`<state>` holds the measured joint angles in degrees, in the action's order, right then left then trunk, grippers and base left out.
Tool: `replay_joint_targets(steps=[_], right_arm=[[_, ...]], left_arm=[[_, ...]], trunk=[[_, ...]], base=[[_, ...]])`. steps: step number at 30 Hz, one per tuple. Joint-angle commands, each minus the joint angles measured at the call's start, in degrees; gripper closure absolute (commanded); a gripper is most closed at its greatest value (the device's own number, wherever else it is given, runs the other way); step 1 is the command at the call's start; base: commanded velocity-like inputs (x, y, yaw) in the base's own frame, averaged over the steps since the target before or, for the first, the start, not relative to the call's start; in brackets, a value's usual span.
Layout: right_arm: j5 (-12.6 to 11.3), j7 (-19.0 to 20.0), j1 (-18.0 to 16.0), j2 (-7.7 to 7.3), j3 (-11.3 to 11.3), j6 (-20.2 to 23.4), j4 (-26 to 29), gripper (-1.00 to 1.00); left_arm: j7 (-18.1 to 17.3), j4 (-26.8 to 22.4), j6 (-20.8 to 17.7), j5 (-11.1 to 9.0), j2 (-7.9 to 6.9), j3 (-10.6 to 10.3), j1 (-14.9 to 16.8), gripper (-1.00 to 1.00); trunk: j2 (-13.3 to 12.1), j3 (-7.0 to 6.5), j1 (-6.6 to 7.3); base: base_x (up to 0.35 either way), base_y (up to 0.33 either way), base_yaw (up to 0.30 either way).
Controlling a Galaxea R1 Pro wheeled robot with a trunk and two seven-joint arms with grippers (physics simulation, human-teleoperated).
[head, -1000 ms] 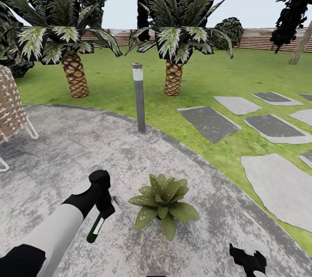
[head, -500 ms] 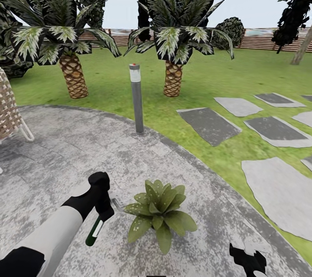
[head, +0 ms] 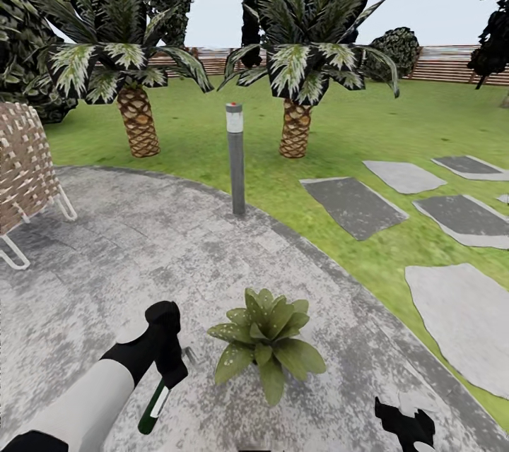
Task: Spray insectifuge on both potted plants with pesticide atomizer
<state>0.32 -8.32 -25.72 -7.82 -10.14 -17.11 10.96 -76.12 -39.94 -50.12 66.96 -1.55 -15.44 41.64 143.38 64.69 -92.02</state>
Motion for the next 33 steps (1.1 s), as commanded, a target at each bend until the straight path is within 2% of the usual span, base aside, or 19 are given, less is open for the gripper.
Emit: replay_joint_targets(steps=[1, 8, 11, 13, 15, 18, 20, 22, 23, 24, 26, 27, 29, 33], right_arm=[[0.03, -0.03, -0.04, 0.02, -0.14, -0.21, -0.06, -1.0], [0.08, -0.03, -0.04, 0.03, -0.08, -0.21, -0.06, -1.0], [0.11, 0.02, -0.04, 0.01, -0.06, -0.21, -0.06, -1.0], [0.06, 0.05, -0.04, -0.1, -0.11, -0.21, 0.0, -1.0], [0.04, 0.06, -0.04, -1.04, -0.13, -0.26, 0.08, -1.0], [0.03, 0.23, -0.04, -2.77, -0.1, -0.29, 0.06, -1.0], [0.06, 0.34, -0.04, -3.19, -0.06, -1.09, -0.08, -1.0], [0.44, 1.3, 0.52, -3.31, -0.06, -5.44, -0.15, -1.0], [0.9, 3.23, 1.17, -3.33, -0.05, -8.0, -0.13, -1.0], [1.58, 7.37, 1.7, -3.37, -0.05, -10.99, -0.13, -1.0], [1.91, 10.16, 1.95, -3.49, -0.05, -12.49, -0.14, -1.0], [2.04, 11.38, 2.09, -3.51, -0.05, -13.16, -0.15, -1.0], [2.08, 11.86, 2.25, -3.45, -0.05, -13.43, -0.12, -1.0], [2.06, 11.83, 2.33, -3.22, -0.12, -13.55, -0.12, -1.0]], left_arm=[[-0.52, -0.2, -0.5, 0.41, -0.04, -0.18, 0.02, 1.0], [-0.52, -0.52, -0.5, 0.38, -0.13, -0.09, 0.02, 1.0], [-0.52, -0.57, -0.44, 0.42, -0.65, 0.0, 0.02, 1.0], [-0.45, -0.58, -0.38, 0.44, -0.97, 1.42, 0.02, 1.0], [1.48, -0.6, -0.22, 0.35, -0.92, 3.26, 0.02, 1.0], [5.31, -0.12, 0.23, 0.06, -0.73, 4.0, 0.02, 1.0], [6.88, 0.16, 0.75, -1.97, -0.64, 4.18, -0.31, 1.0], [9.66, 0.23, 1.37, -5.23, -0.82, 4.25, -0.91, 1.0], [12.11, 0.26, 1.5, -6.43, -0.87, 4.27, -1.09, 1.0], [15.64, 0.33, 1.63, -8.79, -0.86, 4.24, -1.45, 1.0], [17.61, 0.35, 1.78, -11.68, -0.84, 4.22, -2.62, 1.0], [18.88, 0.35, 2.81, -14.26, -0.73, 4.19, -3.93, 1.0], [21.11, 0.38, 5.66, -15.78, -0.41, 4.13, -5.08, 1.0], [24.85, 0.34, 7.55, -16.76, 0.19, 4.32, -5.71, 1.0]], trunk=[[0.02, 0.05, 0.04], [0.02, 0.05, 0.04], [0.02, 0.05, 0.04], [0.02, 0.05, 0.04], [0.02, 0.05, 0.04], [0.02, 0.05, 0.04], [0.02, 0.05, 0.04], [0.02, 0.05, 0.04], [0.02, 0.05, 0.04], [0.02, 0.05, 0.04], [0.02, 0.05, 0.04], [0.02, 0.05, 0.04], [0.02, 0.05, 0.04], [0.02, 0.05, 0.04]], base=[[-0.243, -0.166, 0.0], [-0.246, -0.17, 0.0], [-0.245, -0.171, 0.0], [-0.152, -0.096, 0.0], [-0.047, -0.029, 0.0], [-0.013, -0.008, 0.0], [-0.003, -0.002, 0.0], [0.0, 0.0, 0.0], [0.0, 0.0, 0.0], [0.0, 0.0, 0.0], [0.0, 0.0, 0.0], [0.0, 0.0, 0.0], [0.0, 0.0, 0.0], [0.0, 0.0, 0.001]])
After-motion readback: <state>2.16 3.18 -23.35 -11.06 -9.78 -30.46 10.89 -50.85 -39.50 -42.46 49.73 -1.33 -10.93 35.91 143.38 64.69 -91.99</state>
